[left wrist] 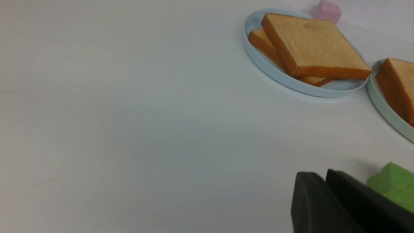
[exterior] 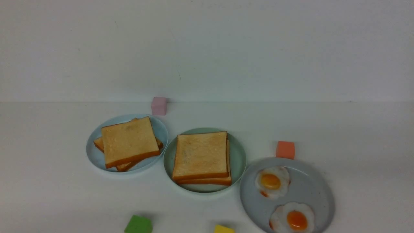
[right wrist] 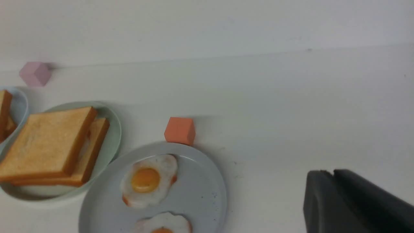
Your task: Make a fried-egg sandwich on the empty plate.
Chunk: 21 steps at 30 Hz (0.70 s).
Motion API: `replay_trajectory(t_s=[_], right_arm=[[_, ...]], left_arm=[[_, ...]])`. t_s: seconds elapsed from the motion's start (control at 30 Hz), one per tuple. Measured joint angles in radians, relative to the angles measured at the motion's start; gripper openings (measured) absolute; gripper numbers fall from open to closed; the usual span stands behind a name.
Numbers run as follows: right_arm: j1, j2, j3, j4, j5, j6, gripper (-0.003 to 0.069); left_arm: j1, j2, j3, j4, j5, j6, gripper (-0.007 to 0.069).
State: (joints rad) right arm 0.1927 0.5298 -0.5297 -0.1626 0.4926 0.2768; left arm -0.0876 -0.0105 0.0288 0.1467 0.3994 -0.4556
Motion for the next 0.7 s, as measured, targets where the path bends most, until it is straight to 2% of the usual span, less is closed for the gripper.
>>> replay_trajectory(t_s=[0.03,0.07,0.13,0.27,0.6,0.7], right_arm=[[-0.028,-0.031,0.014,0.052,-0.001,-0.092,0.0075],[-0.033,-0.036,0.014,0.052,-0.001,-0.105,0.0076],[-0.096,-0.101,0.06,0.123,-0.009,-0.255,0.008],[-0.164,-0.22,0.166,0.148,-0.052,-0.334,0.0085],[-0.223,-0.495,0.523,0.126,-0.115,-0.335,0.0101],[-0.223,-0.536,0.546,0.125,-0.096,-0.323,0.0105]], left_arm=[[0.0,0.0,0.0,0.0,0.0,0.0,0.0071],[0.0,0.0,0.0,0.0,0.0,0.0,0.0071],[0.0,0.0,0.0,0.0,0.0,0.0,0.0071],[0.0,0.0,0.0,0.0,0.0,0.0,0.0071],[0.0,0.0,0.0,0.0,0.0,0.0,0.0083],[0.0,0.0,0.0,0.0,0.0,0.0,0.0088]])
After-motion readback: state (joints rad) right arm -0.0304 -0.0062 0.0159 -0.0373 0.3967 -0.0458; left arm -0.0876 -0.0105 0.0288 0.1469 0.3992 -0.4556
